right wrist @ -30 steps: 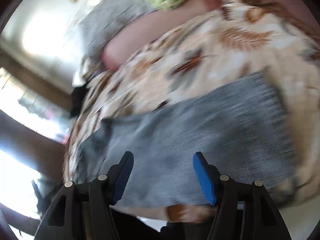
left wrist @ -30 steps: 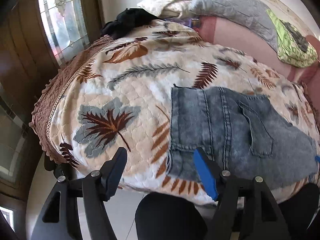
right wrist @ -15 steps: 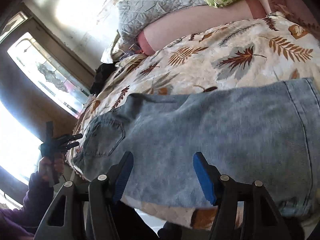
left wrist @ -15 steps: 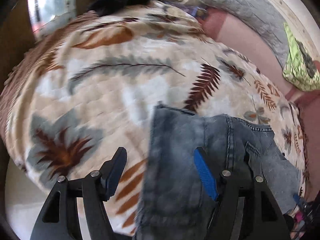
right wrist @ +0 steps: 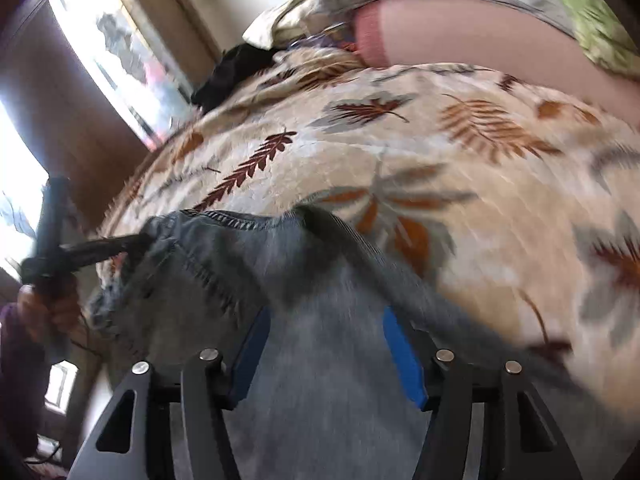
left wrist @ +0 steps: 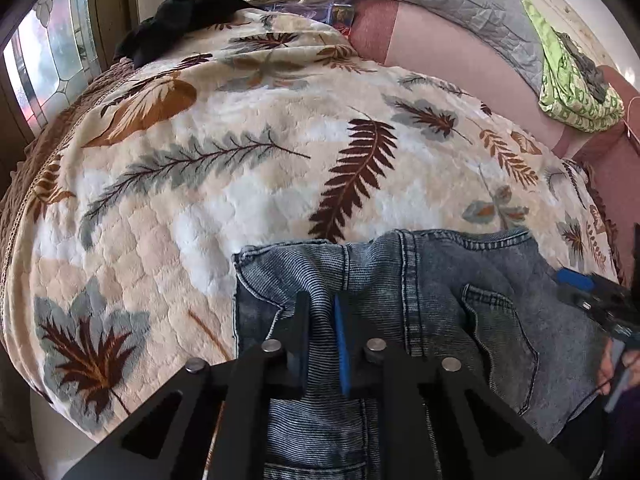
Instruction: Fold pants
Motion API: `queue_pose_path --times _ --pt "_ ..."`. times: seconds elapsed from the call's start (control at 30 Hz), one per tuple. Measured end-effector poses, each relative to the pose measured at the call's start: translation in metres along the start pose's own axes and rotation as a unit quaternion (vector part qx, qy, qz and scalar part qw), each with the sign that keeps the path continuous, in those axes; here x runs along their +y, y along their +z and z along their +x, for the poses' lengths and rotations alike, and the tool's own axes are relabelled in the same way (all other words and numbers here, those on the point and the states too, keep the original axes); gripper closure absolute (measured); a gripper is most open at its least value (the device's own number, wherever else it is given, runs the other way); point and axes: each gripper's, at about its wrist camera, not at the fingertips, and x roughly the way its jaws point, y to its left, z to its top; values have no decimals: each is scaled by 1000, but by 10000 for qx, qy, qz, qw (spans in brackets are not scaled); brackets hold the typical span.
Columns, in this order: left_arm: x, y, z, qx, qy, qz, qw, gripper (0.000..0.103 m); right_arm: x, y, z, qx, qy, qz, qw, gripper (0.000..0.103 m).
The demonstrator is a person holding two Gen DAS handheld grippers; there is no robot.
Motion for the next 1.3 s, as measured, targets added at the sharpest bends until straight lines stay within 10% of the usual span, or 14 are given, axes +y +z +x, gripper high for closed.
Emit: queue_pose_path --times 0.17,0.4,0.77,1.03,1.2,1.3 --pt "3 -2 3 -9 -97 8 10000 92 -4 24 31 198 133 -129 9996 45" --pt "4 8 0 -132 -46 -23 9999 95 -1 28 51 738 16 -509 9960 98" --pt "18 21 7 -148 748 -245 9968 99 -35 51 52 312 -555 466 9969 103" --pt "-34 -28 -39 -478 440 375 9972 97 -112 -5 -63 -503 -85 1990 9787 102" --pt "-113 -54 -44 -377 -252 1008 9939 56 -145 -72 -136 -683 -547 2518 9638 102" --pt "-162 -71 -35 -225 -354 1501 9878 53 -169 -116 -171 -771 -642 2893 9520 101"
